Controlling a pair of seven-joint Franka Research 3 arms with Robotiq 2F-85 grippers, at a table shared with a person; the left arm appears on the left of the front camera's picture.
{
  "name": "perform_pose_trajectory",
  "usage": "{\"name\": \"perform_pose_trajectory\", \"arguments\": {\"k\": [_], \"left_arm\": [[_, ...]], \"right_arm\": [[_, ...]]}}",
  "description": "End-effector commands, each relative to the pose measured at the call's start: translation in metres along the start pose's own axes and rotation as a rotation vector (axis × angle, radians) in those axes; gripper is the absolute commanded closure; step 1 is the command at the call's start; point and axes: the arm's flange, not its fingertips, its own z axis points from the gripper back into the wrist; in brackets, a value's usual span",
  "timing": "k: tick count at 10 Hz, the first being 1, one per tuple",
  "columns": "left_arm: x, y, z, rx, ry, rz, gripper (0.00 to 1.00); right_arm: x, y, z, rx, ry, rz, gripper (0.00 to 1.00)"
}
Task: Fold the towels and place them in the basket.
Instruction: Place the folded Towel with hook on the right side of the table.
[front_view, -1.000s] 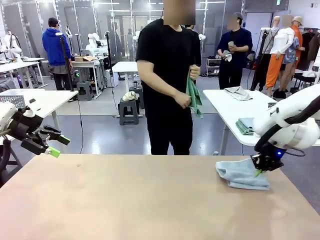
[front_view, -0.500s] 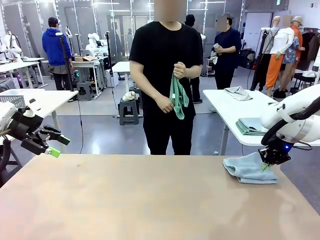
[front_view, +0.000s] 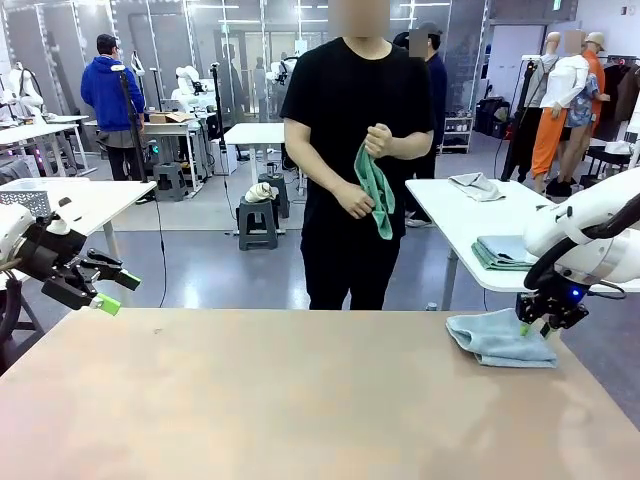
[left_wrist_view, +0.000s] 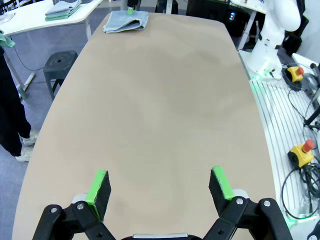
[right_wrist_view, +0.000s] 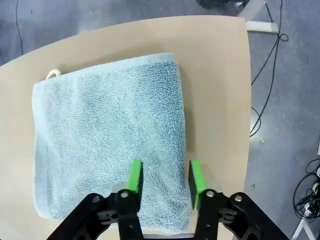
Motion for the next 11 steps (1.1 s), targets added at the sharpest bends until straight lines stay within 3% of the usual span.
{"name": "perform_pose_trajectory", "arguments": {"k": [1, 2, 3, 4, 8, 11], "left_arm": [[0.001, -0.001, 0.001, -0.001, 0.004, -0.003, 0.0], [0.001, -0.001, 0.001, -0.001, 0.004, -0.003, 0.0], [0.001, -0.001, 0.001, -0.001, 0.004, -0.003, 0.0], [0.001, -0.001, 0.001, -0.001, 0.004, -0.003, 0.0], [0.001, -0.001, 0.001, -0.001, 0.004, -0.003, 0.0], [0.001, -0.001, 0.001, -0.001, 0.004, -0.003, 0.0]], "right_arm": [[-0.004, 0.001, 0.019, -0.008, -0.02, -0.001, 0.35], [-0.011, 0.006, 0.034, -0.012, -0.044, -0.003, 0.18], [-0.021, 0.016, 0.054, -0.028, -0.064, -0.002, 0.16], [-0.038, 0.032, 0.083, -0.037, -0.081, 0.004, 0.0], [-0.143, 0.11, 0.199, -0.096, -0.146, -0.005, 0.0], [-0.219, 0.151, 0.266, -0.078, -0.166, 0.083, 0.0]]}}
